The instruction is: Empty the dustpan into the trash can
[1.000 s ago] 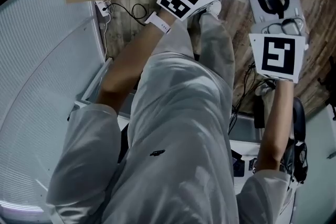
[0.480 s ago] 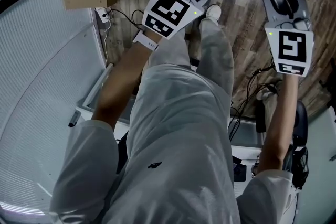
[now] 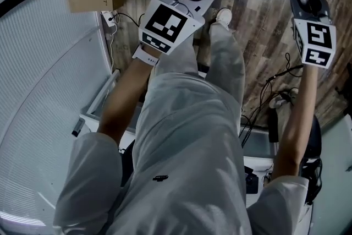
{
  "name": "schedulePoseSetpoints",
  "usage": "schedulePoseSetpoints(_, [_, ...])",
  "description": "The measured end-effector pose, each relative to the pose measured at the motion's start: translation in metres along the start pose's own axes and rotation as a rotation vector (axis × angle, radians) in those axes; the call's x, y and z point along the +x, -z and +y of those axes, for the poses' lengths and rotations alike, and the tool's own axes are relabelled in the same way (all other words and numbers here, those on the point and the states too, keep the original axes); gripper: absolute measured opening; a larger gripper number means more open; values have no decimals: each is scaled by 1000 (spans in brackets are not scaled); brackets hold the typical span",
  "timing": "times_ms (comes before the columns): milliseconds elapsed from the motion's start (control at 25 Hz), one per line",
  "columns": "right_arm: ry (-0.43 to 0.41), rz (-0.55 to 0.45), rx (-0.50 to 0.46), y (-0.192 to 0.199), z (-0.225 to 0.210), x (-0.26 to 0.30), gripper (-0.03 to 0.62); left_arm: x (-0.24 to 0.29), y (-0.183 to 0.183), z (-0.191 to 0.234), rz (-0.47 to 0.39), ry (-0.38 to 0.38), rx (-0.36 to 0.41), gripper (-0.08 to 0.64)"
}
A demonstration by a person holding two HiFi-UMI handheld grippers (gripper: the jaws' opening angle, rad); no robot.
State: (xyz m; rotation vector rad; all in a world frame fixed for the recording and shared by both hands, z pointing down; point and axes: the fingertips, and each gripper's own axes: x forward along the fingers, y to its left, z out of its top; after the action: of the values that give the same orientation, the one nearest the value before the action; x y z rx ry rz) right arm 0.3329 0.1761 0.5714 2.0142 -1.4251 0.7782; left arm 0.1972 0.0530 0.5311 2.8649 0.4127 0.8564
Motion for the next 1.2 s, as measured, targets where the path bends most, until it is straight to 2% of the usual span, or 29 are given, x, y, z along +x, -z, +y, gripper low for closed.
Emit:
schedulePoseSetpoints(160, [-28,31,-3,17,3,10,144,-2,-1,2,6,-15,-2,69])
schedulePoseSetpoints(440, [-98,-12,72,24,4,8,147,-3,3,-5,24,-11,-4,69])
schedulePoseSetpoints(560, [-135,-22,135,27,1,5,150,-2,8,-12,34,4,0,69])
schedulePoseSetpoints(640, [-154,-24,165,26,-2,5,174,-1,10,-12,44,14,1,69])
schedulePoseSetpoints(760, [-166,-20,156,20,-5,6,241,0,10,-10,51,17,4,69])
schedulePoseSetpoints(960, [-166,-30,135,13,-3,-7,244,-5,2,-16,45,10,23,69])
schedulePoseSetpoints(1200, [-158,-107,136,-3,0,-43,238,-15,-10,-26,33,-8,32,61])
